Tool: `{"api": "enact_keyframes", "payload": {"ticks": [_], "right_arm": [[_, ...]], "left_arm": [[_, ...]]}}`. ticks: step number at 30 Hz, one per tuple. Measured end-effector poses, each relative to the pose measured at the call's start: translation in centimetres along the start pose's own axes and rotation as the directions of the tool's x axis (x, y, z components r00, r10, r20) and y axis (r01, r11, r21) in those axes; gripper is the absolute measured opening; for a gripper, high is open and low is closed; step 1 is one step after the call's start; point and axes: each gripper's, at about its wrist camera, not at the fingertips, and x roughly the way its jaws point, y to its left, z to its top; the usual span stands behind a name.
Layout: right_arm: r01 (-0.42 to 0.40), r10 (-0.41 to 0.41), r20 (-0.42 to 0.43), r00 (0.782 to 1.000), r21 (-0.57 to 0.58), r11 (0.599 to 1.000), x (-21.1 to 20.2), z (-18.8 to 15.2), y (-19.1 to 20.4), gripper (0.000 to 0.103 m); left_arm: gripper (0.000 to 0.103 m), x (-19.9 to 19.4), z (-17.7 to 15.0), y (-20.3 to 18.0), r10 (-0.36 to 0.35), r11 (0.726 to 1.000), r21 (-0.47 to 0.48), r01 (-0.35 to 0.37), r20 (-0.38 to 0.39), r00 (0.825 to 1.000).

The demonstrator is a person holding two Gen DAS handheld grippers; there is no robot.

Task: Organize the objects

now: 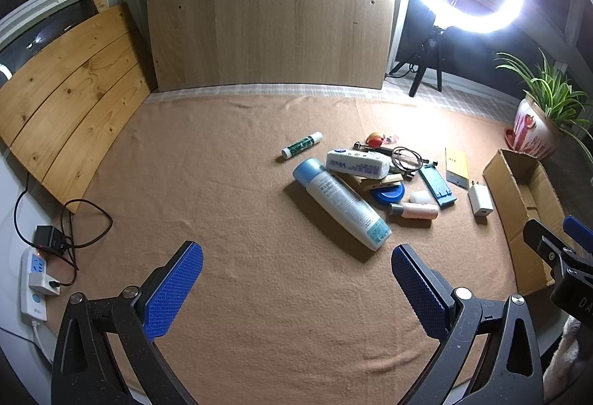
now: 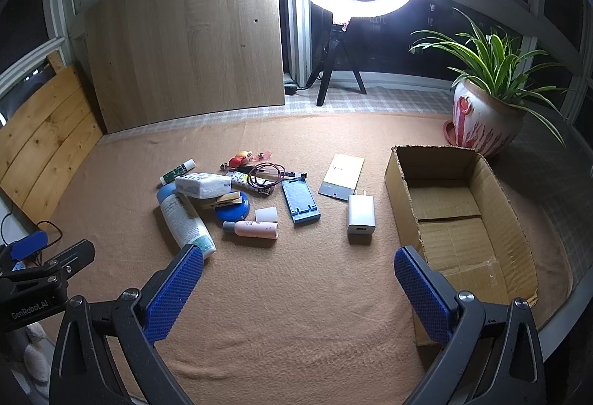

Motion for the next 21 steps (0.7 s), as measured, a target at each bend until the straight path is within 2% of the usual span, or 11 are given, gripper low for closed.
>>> {"api": "enact_keyframes", "payload": {"ticks": [11, 21], "right_arm": [[-0.013, 0.013, -0.019, 1.000, 0.006, 1.000, 0.6, 0.0, -0.4, 0.102], [-0.025, 0.026, -0.046, 0.999, 0.020, 0.999, 1.8, 0.3, -0.8, 0.102]], "left_arm": [[0.103, 1.1, 0.0, 0.0, -0.003, 1.000, 0.002, 0.003, -0.014, 1.000], [0.103, 3.5, 1.4, 0.0, -0.001, 1.000, 0.015, 0.001, -0.029, 1.000]]}}
